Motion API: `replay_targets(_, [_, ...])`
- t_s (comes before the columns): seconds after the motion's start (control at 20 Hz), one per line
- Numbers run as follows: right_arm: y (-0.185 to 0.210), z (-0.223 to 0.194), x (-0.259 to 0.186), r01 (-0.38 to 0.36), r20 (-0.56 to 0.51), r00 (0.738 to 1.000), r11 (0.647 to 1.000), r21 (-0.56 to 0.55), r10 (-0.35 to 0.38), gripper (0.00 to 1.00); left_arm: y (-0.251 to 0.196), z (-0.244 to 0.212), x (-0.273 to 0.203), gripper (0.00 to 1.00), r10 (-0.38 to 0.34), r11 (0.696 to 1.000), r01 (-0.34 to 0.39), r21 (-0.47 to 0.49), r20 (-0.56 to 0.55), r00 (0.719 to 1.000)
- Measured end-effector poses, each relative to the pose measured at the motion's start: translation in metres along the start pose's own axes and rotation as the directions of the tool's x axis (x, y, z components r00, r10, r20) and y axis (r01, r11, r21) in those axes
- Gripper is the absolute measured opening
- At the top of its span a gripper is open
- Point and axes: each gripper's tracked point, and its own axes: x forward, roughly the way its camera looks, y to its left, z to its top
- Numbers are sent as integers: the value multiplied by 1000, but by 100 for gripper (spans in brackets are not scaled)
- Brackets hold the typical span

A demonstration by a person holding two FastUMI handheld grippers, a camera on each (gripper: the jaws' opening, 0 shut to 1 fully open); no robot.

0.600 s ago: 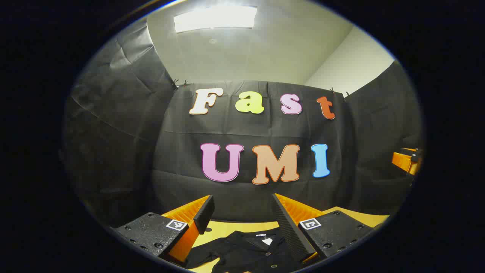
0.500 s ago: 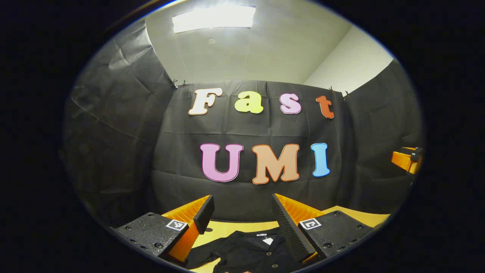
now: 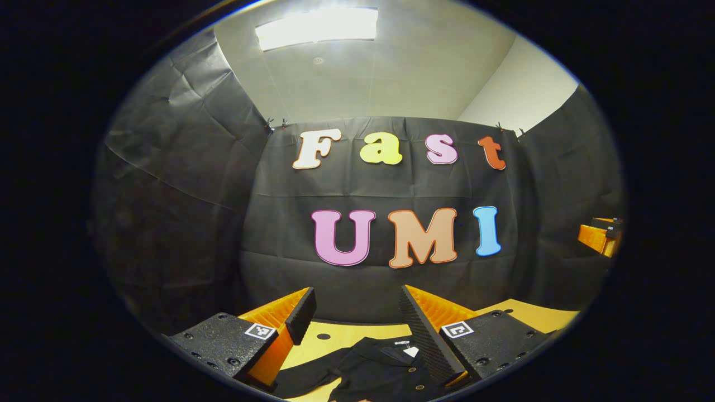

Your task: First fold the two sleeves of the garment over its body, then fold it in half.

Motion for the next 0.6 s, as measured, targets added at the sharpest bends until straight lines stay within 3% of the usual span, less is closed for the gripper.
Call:
replay_targets(0.15, [13,-7,8,-14,-17,1000,1000,22,15,95,13,-2,-4,93,24,1000,-24,10,-2,1000])
replay_targets(0.2, [15,-8,11,-17,-21,1000,999,26,18,99,18,-4,-5,93,31,999,-31,13,-6,1000])
replay_targets(0.6, [39,-20,16,-28,-43,999,999,35,30,99,42,-14,-2,92,50,999,-49,23,-31,998])
